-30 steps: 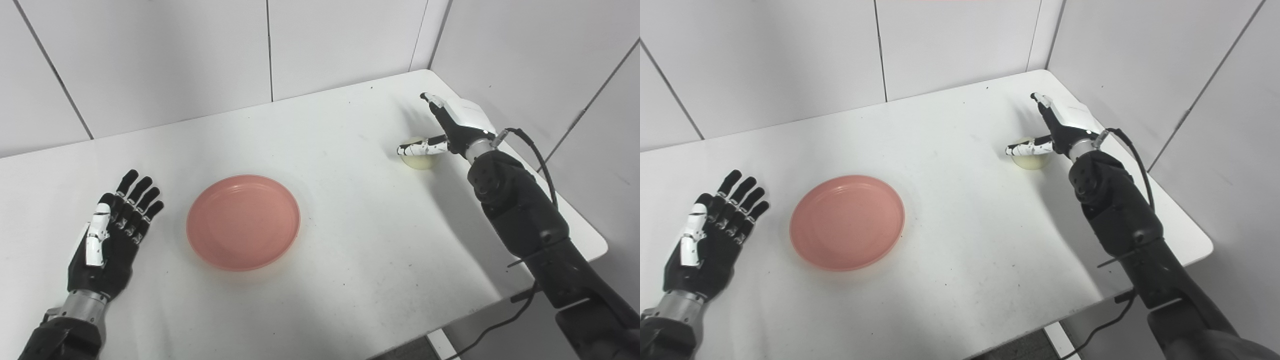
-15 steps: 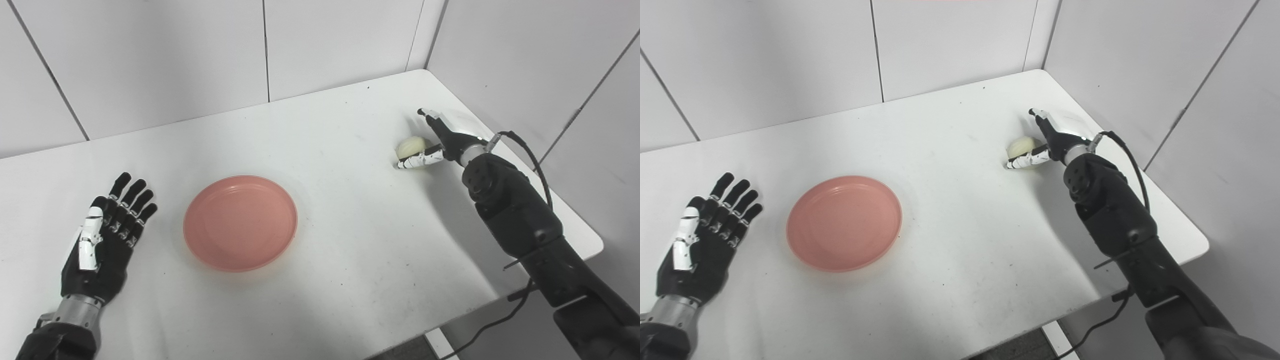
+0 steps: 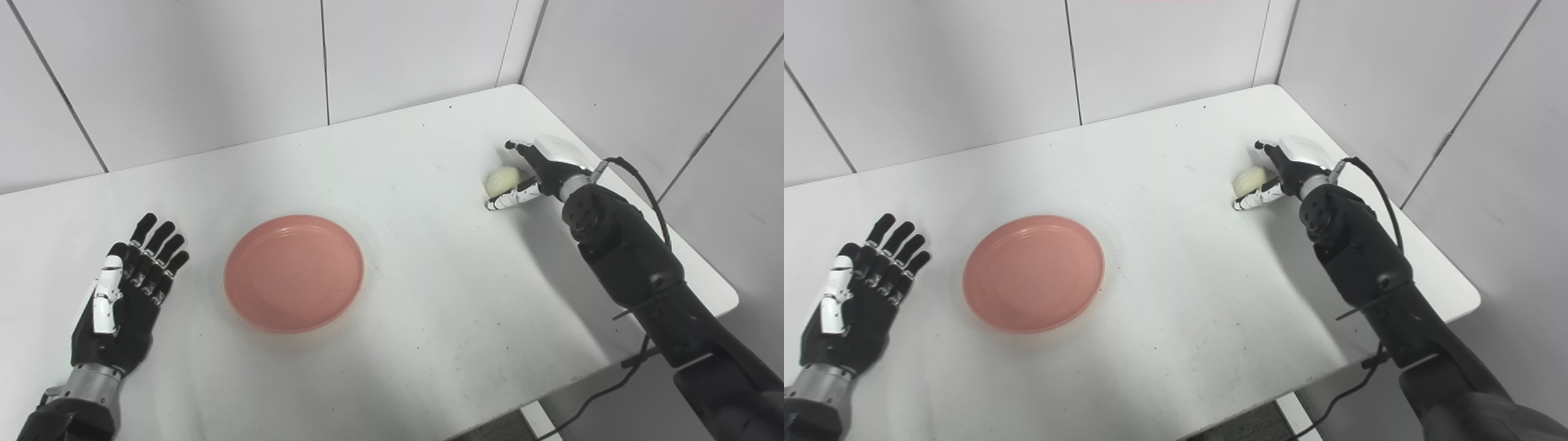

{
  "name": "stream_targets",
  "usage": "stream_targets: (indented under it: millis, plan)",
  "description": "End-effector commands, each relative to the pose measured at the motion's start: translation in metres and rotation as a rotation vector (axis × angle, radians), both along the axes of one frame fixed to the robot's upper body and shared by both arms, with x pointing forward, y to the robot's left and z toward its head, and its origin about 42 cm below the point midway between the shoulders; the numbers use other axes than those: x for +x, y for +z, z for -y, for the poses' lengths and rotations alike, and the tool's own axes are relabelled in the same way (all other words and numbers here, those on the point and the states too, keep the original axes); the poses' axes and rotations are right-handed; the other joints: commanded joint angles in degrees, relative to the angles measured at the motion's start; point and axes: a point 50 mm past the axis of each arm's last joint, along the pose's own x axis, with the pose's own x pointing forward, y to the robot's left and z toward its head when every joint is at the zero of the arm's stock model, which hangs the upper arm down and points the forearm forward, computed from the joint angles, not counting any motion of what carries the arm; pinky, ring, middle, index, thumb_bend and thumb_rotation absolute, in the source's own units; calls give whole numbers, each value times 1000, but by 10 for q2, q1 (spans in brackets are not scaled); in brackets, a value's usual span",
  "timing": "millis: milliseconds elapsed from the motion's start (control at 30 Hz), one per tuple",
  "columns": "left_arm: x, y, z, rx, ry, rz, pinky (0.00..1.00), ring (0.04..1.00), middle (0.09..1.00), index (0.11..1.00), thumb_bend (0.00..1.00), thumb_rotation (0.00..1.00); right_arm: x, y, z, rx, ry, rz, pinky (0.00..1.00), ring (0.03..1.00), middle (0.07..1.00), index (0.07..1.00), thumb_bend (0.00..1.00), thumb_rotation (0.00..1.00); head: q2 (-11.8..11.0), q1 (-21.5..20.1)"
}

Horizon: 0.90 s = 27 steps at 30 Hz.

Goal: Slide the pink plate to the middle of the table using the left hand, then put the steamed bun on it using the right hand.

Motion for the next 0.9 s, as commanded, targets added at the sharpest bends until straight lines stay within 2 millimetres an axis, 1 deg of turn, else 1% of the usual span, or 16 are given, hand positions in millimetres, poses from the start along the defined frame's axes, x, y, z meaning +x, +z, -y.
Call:
stream_targets:
  millis: [0,33,67,133,200,367,467,667,867]
  plan:
    - [-18,-33,-11,36,22,-174,978,968,967,961,383,1000,10,20,9,-62,24,129,593,658,713,716,826,104,-1,1]
    - [-18,-33,-11,37,23,-174,979,968,968,962,383,1000,11,18,11,-63,39,165,537,590,642,606,675,116,-1,1]
    - [-18,-34,-11,38,22,-173,980,969,968,962,381,1000,12,16,13,-60,48,194,488,530,550,538,588,47,-1,1]
    - [-18,-35,-12,41,21,-172,985,973,971,966,377,1000,13,13,14,-61,58,233,441,484,495,502,539,9,-1,1]
    - [-18,-35,-12,36,21,-174,985,975,972,966,380,1000,14,12,14,-61,66,252,433,481,489,491,529,2,-1,1]
    - [-18,-34,-12,34,21,-173,977,969,969,964,387,1000,15,14,13,-39,64,241,387,448,455,520,523,0,3,3]
    - [-18,-34,-12,40,20,-171,982,971,970,967,385,1000,15,14,15,-33,60,232,379,444,448,525,522,0,3,3]
    - [-19,-32,-10,35,23,-172,981,970,970,966,384,1000,12,16,17,-31,42,207,395,456,455,526,521,0,6,8]
    - [-20,-30,-8,39,22,-172,995,979,977,974,381,1000,10,20,17,-47,45,208,434,485,467,519,520,0,7,15]
